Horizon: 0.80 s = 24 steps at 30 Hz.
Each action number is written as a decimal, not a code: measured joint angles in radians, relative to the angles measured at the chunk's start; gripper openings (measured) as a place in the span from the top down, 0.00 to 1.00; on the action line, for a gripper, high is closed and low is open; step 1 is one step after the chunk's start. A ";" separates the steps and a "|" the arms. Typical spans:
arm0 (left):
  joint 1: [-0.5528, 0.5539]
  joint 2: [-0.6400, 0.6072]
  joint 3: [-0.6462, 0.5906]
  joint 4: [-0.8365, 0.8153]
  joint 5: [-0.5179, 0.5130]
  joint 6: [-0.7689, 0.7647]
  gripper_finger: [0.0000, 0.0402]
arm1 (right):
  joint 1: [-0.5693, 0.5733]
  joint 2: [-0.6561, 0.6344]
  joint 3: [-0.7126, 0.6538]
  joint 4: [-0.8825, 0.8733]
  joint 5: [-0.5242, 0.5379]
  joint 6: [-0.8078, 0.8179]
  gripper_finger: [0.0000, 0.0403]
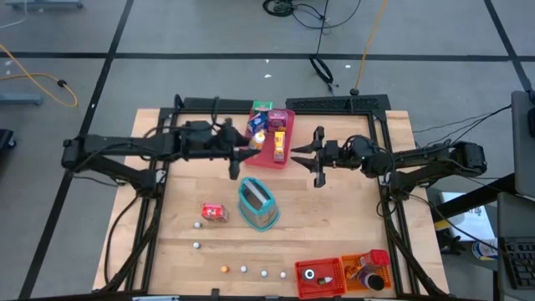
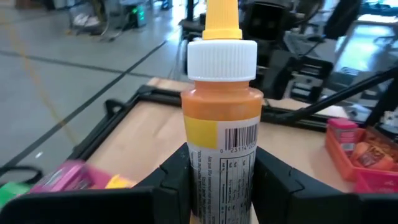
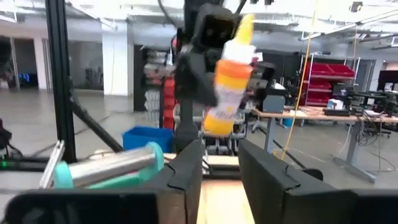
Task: Pick & Place Kitchen Items
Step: Put the yellow food coloring bottle into the red bin
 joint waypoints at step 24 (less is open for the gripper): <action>-0.080 0.332 0.000 0.453 0.000 0.049 0.71 | 0.000 0.021 0.000 0.053 -0.045 0.047 0.48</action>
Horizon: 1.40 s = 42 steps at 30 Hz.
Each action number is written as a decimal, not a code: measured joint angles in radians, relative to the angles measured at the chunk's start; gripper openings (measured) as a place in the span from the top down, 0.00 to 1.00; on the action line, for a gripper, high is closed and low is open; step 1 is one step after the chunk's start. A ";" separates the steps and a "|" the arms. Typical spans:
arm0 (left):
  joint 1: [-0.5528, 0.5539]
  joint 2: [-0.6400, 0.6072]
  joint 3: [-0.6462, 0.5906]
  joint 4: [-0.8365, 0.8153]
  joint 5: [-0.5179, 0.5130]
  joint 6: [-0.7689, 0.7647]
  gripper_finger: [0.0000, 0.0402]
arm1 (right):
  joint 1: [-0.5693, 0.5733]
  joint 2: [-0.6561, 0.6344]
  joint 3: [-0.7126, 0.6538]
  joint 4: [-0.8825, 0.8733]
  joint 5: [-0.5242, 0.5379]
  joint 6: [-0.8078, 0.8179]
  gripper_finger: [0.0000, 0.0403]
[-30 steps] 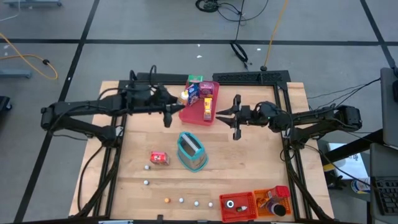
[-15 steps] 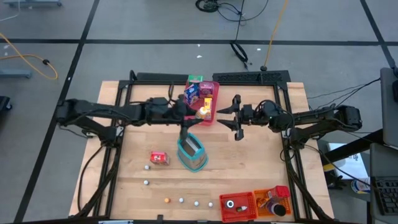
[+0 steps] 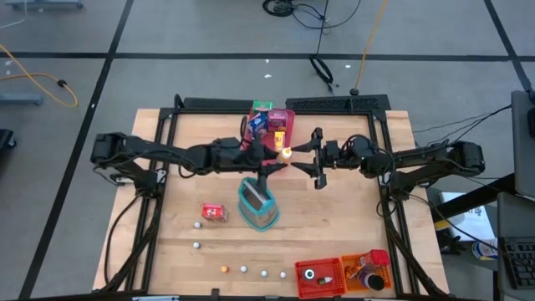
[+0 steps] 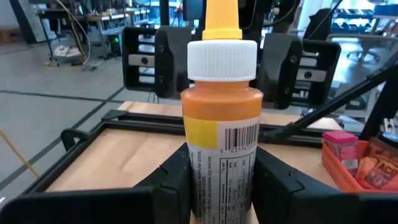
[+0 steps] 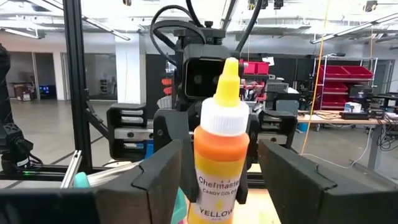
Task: Pick & Place Kitchen Items
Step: Put the yellow food coloring bottle into the red bin
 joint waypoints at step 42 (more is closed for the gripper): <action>-0.032 0.080 0.002 0.108 -0.055 0.026 0.71 | 0.000 0.136 0.089 0.043 -0.030 0.041 0.68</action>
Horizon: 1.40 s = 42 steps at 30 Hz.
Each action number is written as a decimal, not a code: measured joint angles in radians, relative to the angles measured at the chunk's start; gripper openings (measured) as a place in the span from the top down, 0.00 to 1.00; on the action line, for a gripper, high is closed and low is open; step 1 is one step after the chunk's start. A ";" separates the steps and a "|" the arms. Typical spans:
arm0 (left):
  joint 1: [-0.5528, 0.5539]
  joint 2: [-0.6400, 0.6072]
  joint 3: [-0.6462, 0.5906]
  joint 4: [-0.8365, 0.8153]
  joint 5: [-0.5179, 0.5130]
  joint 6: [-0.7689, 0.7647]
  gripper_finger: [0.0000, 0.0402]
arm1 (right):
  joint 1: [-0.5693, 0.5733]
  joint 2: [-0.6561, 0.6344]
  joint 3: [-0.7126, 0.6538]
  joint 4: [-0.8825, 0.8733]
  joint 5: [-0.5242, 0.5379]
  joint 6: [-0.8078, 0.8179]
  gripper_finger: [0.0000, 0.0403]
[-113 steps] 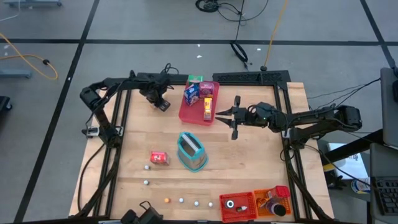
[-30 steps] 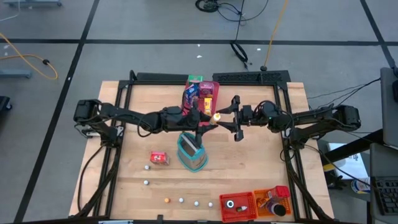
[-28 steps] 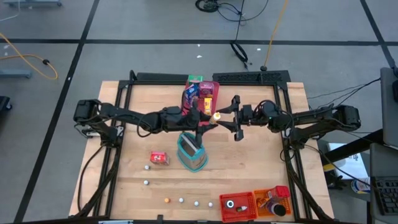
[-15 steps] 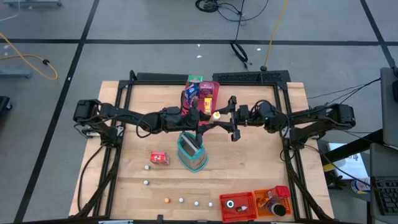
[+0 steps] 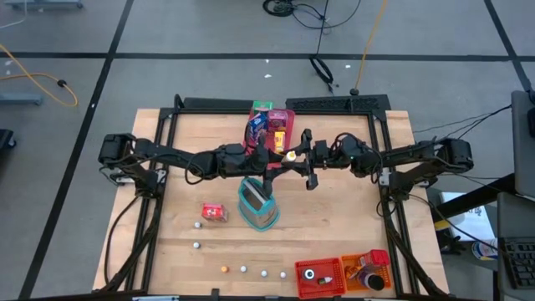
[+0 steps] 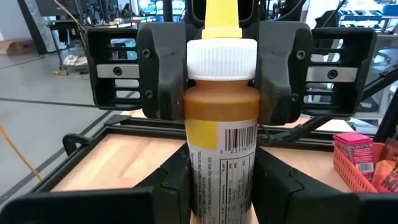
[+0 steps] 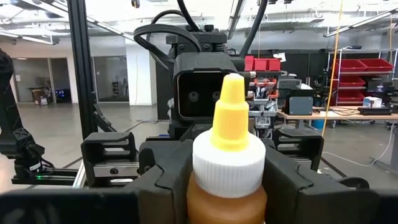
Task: Pick & Place Kitchen Items
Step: Put the yellow food coloring bottle into the red bin
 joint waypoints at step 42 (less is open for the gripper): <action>-0.012 -0.145 -0.001 -0.152 0.055 0.038 0.23 | 0.111 -0.409 -0.001 -0.652 0.011 -0.047 0.70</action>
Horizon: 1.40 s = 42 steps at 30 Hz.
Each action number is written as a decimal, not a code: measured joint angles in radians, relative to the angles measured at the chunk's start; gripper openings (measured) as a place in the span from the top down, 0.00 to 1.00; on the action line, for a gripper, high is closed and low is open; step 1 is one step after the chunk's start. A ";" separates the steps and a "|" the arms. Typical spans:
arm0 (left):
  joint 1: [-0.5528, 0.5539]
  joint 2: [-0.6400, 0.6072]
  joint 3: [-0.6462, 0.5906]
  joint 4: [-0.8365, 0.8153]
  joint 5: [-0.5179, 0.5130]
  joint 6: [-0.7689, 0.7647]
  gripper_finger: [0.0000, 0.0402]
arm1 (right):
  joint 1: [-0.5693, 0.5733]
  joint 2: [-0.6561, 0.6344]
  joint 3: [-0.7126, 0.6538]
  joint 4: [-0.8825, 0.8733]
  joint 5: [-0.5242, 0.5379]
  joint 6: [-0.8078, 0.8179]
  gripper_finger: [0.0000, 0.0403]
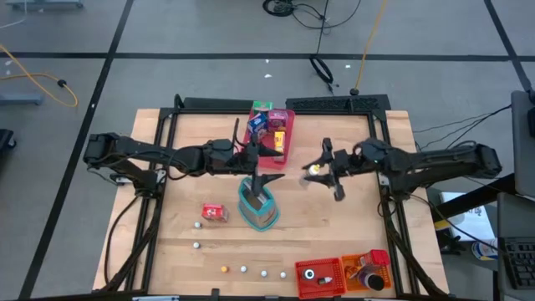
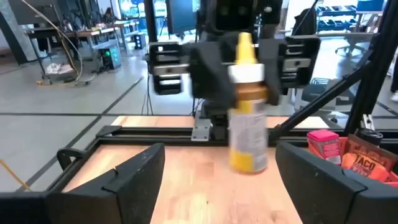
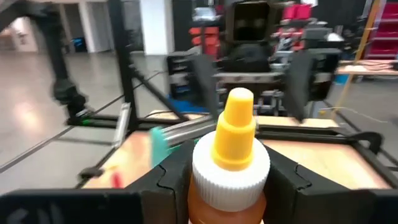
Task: Pick & Place Kitchen Items
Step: Put the yellow food coloring bottle into the red bin
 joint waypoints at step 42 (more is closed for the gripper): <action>-0.001 0.001 0.000 -0.032 -0.003 -0.022 0.23 | 0.998 0.195 -0.053 -0.080 0.776 0.240 0.70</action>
